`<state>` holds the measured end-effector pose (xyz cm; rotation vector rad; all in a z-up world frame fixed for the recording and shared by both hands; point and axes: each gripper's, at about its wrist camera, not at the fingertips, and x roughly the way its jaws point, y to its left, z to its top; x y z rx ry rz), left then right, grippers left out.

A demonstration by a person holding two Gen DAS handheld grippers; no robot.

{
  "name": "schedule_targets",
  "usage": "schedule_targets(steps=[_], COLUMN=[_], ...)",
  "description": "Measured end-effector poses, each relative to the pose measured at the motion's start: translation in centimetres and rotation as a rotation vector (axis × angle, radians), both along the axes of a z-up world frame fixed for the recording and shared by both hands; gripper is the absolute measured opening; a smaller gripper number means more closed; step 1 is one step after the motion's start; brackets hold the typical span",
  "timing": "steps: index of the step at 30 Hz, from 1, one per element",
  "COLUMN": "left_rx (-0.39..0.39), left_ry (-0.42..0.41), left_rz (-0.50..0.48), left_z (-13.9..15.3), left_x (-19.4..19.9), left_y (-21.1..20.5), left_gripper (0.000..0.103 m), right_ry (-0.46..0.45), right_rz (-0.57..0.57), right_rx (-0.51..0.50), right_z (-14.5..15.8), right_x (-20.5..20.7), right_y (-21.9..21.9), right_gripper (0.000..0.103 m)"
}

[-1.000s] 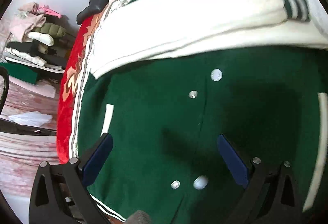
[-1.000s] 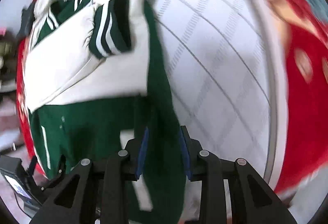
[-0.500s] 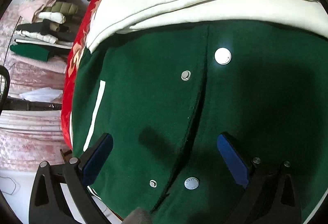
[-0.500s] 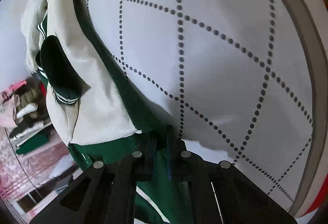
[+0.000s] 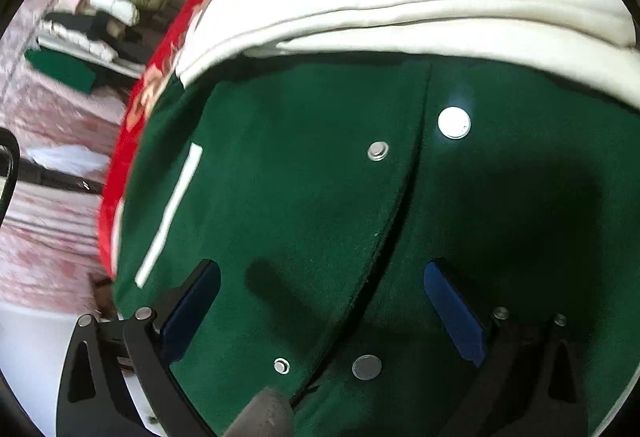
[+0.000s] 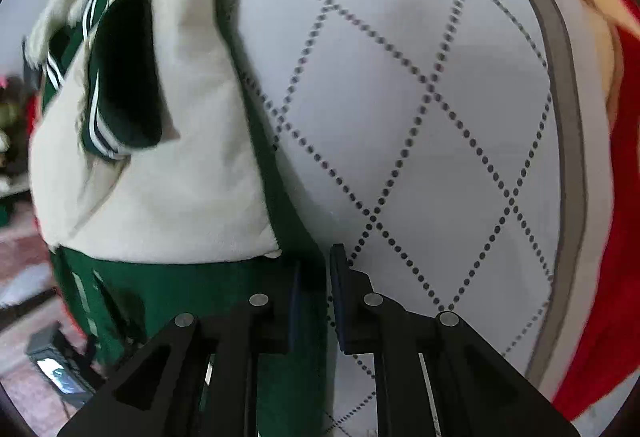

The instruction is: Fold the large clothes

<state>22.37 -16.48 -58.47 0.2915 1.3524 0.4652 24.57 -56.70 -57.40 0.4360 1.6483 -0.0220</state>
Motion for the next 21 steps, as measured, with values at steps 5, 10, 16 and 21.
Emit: schedule_targets(steps=[5, 10, 16, 21], left_rx=[0.012, 0.133, 0.300, 0.366], left_ry=[0.007, -0.032, -0.028, 0.037], left_rz=[-0.012, -0.073, -0.167, -0.216], left_z=[2.2, 6.8, 9.1, 7.7], left_x=[-1.0, -5.9, -13.4, -17.3], left_y=[-0.5, -5.1, -15.0, -22.5], left_gripper=[0.103, 0.103, 0.103, 0.103], right_ry=[0.015, 0.004, 0.039, 0.069], right_rz=[0.082, 0.157, 0.220, 0.259], right_rx=[-0.010, -0.007, 0.037, 0.061], right_z=[3.9, 6.8, 6.5, 5.9], right_x=[-1.7, -4.3, -7.5, -8.1], right_y=[-1.6, -3.7, -4.6, -8.2], right_gripper=[0.037, 0.065, 0.078, 0.078])
